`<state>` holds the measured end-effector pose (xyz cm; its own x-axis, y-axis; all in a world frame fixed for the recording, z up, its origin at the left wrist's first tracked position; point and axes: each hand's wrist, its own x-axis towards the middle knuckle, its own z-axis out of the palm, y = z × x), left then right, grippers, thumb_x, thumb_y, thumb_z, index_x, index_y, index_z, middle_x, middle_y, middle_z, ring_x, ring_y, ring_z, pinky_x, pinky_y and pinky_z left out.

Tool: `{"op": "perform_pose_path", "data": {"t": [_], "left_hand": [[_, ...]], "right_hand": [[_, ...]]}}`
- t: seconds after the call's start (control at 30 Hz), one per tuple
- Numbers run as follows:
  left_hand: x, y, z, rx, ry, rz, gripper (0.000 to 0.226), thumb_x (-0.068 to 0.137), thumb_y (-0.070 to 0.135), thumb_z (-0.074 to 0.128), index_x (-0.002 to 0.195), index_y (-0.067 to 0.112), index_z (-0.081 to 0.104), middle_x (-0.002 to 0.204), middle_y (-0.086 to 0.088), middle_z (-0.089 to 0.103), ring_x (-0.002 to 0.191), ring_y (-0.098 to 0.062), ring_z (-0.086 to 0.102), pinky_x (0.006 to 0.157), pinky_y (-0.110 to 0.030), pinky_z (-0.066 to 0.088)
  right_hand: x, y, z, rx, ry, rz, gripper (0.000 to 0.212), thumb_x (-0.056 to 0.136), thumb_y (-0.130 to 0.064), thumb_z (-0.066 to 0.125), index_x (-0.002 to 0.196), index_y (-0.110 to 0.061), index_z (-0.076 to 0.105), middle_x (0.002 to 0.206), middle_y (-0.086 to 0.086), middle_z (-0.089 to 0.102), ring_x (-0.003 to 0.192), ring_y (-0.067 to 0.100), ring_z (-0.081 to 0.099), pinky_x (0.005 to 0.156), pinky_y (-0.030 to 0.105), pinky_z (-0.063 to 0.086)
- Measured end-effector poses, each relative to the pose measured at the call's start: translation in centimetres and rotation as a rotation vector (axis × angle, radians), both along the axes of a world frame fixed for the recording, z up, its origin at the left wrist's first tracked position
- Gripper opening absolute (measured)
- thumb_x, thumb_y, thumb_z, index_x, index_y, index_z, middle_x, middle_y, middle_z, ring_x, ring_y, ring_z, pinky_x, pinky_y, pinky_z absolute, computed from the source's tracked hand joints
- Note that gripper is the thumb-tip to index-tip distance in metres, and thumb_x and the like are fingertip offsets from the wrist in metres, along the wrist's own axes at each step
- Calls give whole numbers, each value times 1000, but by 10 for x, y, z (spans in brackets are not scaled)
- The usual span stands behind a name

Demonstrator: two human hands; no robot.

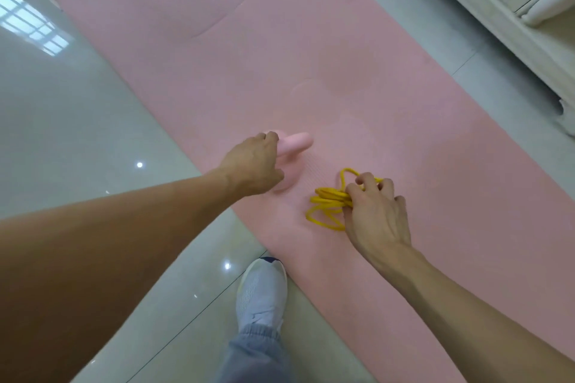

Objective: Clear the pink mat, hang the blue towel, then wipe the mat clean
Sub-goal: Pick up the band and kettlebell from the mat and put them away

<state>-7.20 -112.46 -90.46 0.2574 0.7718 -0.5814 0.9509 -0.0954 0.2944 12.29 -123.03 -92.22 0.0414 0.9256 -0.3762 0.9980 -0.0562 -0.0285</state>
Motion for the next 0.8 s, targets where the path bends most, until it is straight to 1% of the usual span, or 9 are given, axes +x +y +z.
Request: {"op": "perform_pose_path", "data": {"t": [0.1,0.2,0.27,0.37,0.43,0.53,0.6,0.7,0.8], "left_hand": [[4,10,-7,-38,4,86,33,89,33,60,113,11,56,118,-13,62,108,-31,55,74,-28,33],[15,3,-11,-173,-50,252,41,88,42,62,111,9,61,113,-12,63,106,-30,58,72,-27,37],[23,-6,-12,-251,-111,414,39,87,43,63,107,11,61,99,-9,62,84,-28,63,60,-25,39],[31,-18,-12,-334,-220,729,26,85,33,64,97,10,60,77,-7,59,48,-21,54,43,-21,38],[36,-34,-16,-384,-267,887,21,83,25,63,93,5,61,69,-10,60,42,-21,51,43,-23,43],[42,-56,-23,-376,-300,990,16,81,22,62,81,6,60,60,-11,61,40,-23,52,53,-29,48],[42,-52,-31,-324,-315,1038,14,81,21,62,80,7,61,63,-10,62,39,-21,52,51,-25,45],[42,-42,-40,-321,-329,1025,14,80,20,60,78,5,60,57,-10,59,40,-22,51,48,-23,41],[47,-43,-49,-304,-329,1032,19,80,20,57,89,3,60,70,-13,60,44,-25,51,45,-22,37]], "right_hand": [[9,1,-13,-67,-39,-89,18,92,-21,51,107,-19,59,121,3,47,102,31,45,70,38,39],[18,-3,-18,-74,-21,-112,18,87,-21,56,101,-14,63,113,7,50,98,33,46,68,37,35],[23,-6,-21,-40,-3,-130,16,82,-22,62,95,-12,66,107,9,54,96,35,47,69,38,37],[27,-7,-25,-74,30,-233,20,85,-28,61,97,-13,66,110,7,54,103,33,43,76,40,39],[30,-6,-32,-91,26,-283,23,87,-31,58,101,-15,65,115,4,51,107,31,39,81,41,37],[34,3,-48,-145,7,-236,28,88,-30,55,112,-18,62,126,2,49,115,30,37,87,42,36],[36,13,-64,-203,68,-198,41,88,-32,57,127,-20,52,138,3,42,124,31,35,93,44,38],[33,32,-87,-275,234,-251,81,80,-45,69,146,-23,28,154,6,22,138,32,23,100,53,40],[19,40,-109,-356,213,-231,112,71,-56,74,153,-26,4,161,6,6,145,35,12,103,60,36]]}}
